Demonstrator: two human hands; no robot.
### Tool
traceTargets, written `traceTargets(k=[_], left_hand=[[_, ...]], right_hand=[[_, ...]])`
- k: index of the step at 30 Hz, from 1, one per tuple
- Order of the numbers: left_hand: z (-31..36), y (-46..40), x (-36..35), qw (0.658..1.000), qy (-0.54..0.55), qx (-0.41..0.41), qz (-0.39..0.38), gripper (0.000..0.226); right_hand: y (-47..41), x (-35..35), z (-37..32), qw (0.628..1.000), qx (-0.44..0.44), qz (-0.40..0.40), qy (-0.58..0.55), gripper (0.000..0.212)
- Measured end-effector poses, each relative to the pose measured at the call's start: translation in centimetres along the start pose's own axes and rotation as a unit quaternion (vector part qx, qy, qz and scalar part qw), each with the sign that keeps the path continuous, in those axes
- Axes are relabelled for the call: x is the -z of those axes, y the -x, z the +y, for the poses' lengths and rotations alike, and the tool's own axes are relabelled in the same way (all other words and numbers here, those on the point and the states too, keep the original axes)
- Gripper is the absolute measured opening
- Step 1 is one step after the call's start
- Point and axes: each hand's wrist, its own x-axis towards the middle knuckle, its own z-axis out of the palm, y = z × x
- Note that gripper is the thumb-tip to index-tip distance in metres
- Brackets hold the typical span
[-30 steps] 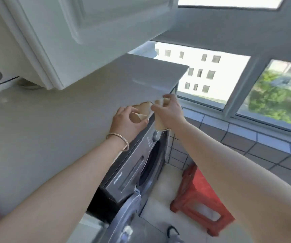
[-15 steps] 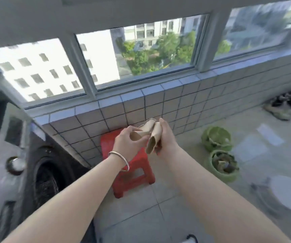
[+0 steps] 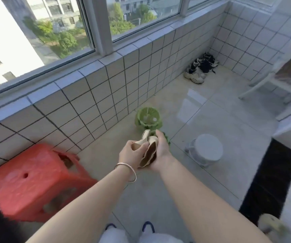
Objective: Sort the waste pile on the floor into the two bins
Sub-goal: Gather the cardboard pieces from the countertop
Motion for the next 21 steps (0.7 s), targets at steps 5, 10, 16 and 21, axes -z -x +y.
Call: traceTargets(k=[5,10,16,21], left_hand=[[1.3,-5.9,-4.5,0.998,-0.043,0.024,-0.028,0.029],[3.0,-12.9,-7.9,0.991,-0.055,0.063,-0.109,0.034],[5.3,-21.3,-11.5,0.982,-0.045,0.097,-0.153,0.050],[4.5,-26.5,-13.7,0.979,0.023,0.154,-0.132,0.028]], right_hand=[[-3.8,2.8,-4.4,1.000,-0.002,-0.003,-0.005,0.064],[-9.6,5.3,-9.0,0.998,0.015,0.045,-0.029,0.047],[-14.7,7.8,-13.7,0.995,0.021,0.081,-0.055,0.038],[-18.9,10.6,-14.8,0.989,0.009,0.094,-0.114,0.042]])
